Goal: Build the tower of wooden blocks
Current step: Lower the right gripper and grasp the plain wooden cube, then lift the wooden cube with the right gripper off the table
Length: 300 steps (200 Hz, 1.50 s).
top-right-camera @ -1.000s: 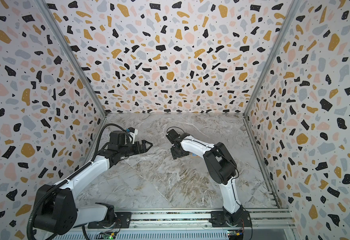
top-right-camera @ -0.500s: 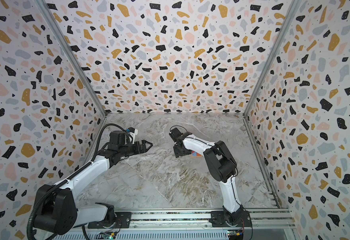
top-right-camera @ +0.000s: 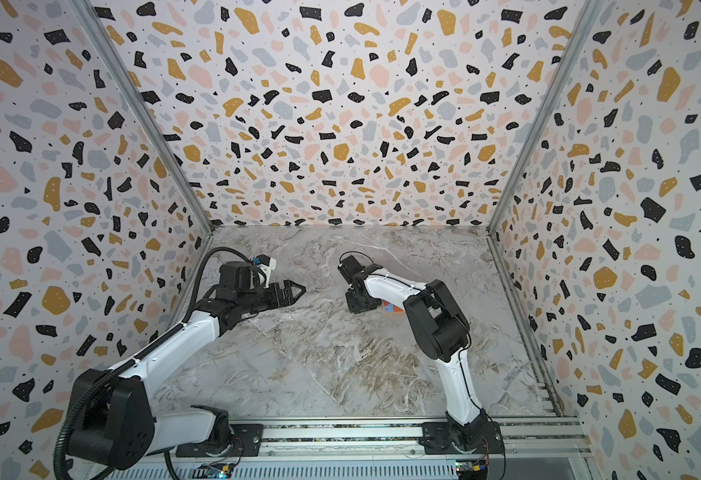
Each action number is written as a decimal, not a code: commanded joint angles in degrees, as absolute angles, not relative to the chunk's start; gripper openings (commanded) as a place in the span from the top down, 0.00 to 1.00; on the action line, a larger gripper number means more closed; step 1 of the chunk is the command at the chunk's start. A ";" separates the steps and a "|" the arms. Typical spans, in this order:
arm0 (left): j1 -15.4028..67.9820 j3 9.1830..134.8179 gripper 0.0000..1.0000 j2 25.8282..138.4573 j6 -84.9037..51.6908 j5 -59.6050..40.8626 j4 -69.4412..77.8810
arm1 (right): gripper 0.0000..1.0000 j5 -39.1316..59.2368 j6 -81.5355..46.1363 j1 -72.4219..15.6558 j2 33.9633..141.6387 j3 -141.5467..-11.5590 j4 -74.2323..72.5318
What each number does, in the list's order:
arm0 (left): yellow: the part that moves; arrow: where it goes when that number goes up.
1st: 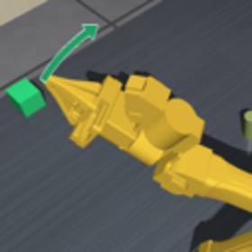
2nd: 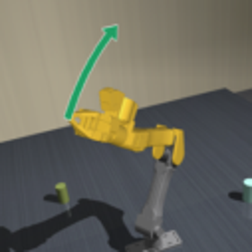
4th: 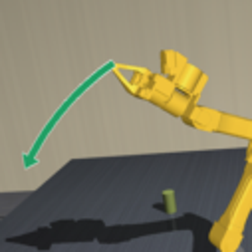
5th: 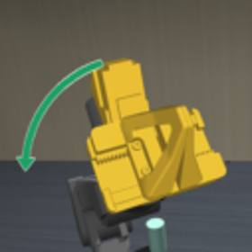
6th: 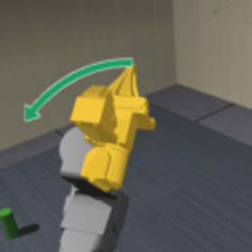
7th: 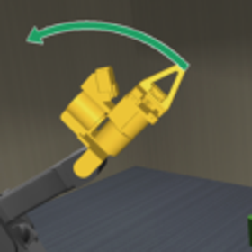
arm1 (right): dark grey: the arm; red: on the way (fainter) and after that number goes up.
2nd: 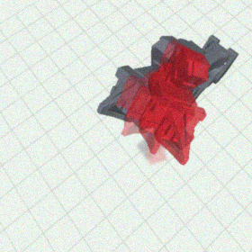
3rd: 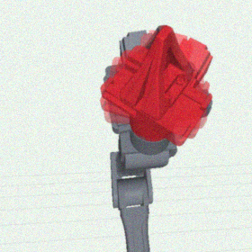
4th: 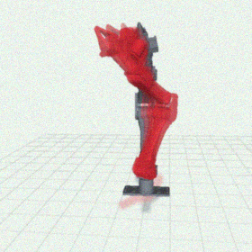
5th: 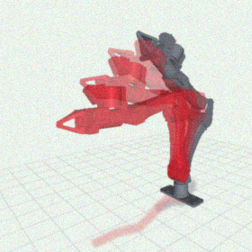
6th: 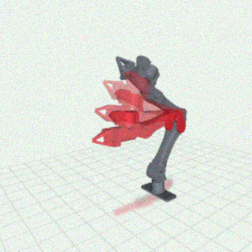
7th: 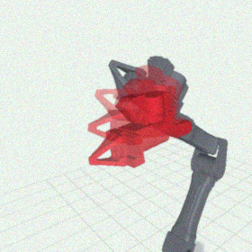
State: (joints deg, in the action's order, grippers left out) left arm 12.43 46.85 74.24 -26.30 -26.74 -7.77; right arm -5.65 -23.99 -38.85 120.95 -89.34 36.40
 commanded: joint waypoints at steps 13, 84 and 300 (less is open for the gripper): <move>12.22 46.54 0.00 73.25 -25.66 -27.07 -6.86 | 0.80 -6.48 -23.56 -39.83 117.30 -89.33 38.66; 12.22 46.93 0.00 73.47 -25.73 -26.88 -6.95 | 0.78 -5.77 -26.81 -44.91 105.87 -79.39 39.90; 12.22 46.80 0.00 73.48 -25.68 -26.64 -6.94 | 0.63 -4.60 -29.31 -49.44 106.25 -71.27 36.68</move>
State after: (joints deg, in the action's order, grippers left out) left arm 12.43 46.85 74.24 -26.30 -26.70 -7.77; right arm -5.13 -28.99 -49.25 106.28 -71.68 36.62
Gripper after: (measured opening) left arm 0.998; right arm 0.344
